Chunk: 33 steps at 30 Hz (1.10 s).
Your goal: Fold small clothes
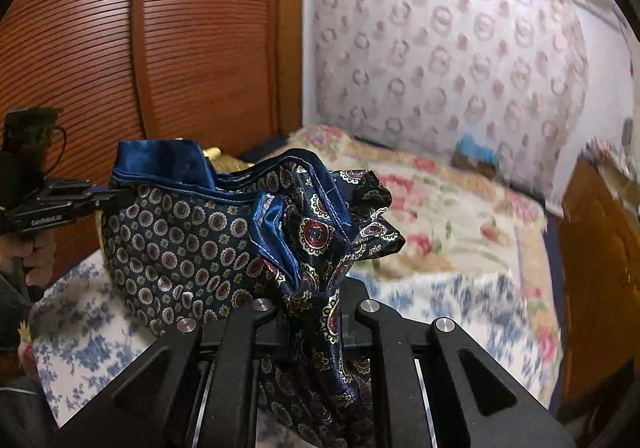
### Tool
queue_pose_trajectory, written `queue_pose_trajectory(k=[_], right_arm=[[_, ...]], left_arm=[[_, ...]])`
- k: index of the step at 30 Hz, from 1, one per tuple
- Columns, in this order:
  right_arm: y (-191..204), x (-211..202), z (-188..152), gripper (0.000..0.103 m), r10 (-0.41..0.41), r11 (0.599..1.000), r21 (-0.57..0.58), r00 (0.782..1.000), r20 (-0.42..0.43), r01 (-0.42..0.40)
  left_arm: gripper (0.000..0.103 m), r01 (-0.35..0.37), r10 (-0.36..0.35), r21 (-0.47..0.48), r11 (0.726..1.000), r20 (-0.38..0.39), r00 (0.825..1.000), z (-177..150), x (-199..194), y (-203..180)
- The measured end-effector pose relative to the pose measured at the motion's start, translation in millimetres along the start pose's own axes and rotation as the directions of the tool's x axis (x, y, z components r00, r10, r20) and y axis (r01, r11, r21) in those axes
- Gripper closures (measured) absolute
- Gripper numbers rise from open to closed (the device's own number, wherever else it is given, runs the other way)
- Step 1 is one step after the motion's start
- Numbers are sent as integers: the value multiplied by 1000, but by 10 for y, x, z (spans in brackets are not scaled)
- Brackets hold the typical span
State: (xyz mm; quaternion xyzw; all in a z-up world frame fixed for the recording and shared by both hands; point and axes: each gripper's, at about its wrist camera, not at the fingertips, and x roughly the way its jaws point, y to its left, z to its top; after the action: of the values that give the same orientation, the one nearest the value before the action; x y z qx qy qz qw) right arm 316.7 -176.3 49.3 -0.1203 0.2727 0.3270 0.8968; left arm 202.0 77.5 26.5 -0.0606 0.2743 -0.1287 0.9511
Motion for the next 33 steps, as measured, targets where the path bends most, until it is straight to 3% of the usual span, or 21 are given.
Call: queue_pose_trajectory(k=[9,15,19,23,25,28,30,33], right_arm=[[627,611,777,94,61,977,-207,998,14,-57],[1258,1306,1148,94,103,923,-368,994,-39,-111],[1567,1781,1323,94,115,901,-414,992,-59,-129],[1874,2205,1349,94,119,881,-449,988,-95,-150],[1954,2388,1346,91,119,891,-427,987,-112,-156],[1958,2570,1399,74,111,916,-375,988,-110,-145],[1951,2610,1506,51,90,939,-325,991,-95,-116],[1863,2500,1585,35,83,960,-265,995,-50,-94]], left_arm=[[102,-133,136,-82,988,34,990,-221,-412,585],[101,-204,208,-149,968,14,978,-526,-463,920],[101,-279,275,-157,947,-46,960,-767,-325,1030],[101,-291,282,-180,940,-75,956,-926,-260,1142],[101,-306,293,-192,933,-91,952,-970,-231,1198],[99,-307,288,-219,926,-117,950,-1004,-228,1247],[97,-306,287,-215,927,-115,951,-1012,-247,1218],[92,-328,312,-191,925,-109,944,-992,-276,1192]])
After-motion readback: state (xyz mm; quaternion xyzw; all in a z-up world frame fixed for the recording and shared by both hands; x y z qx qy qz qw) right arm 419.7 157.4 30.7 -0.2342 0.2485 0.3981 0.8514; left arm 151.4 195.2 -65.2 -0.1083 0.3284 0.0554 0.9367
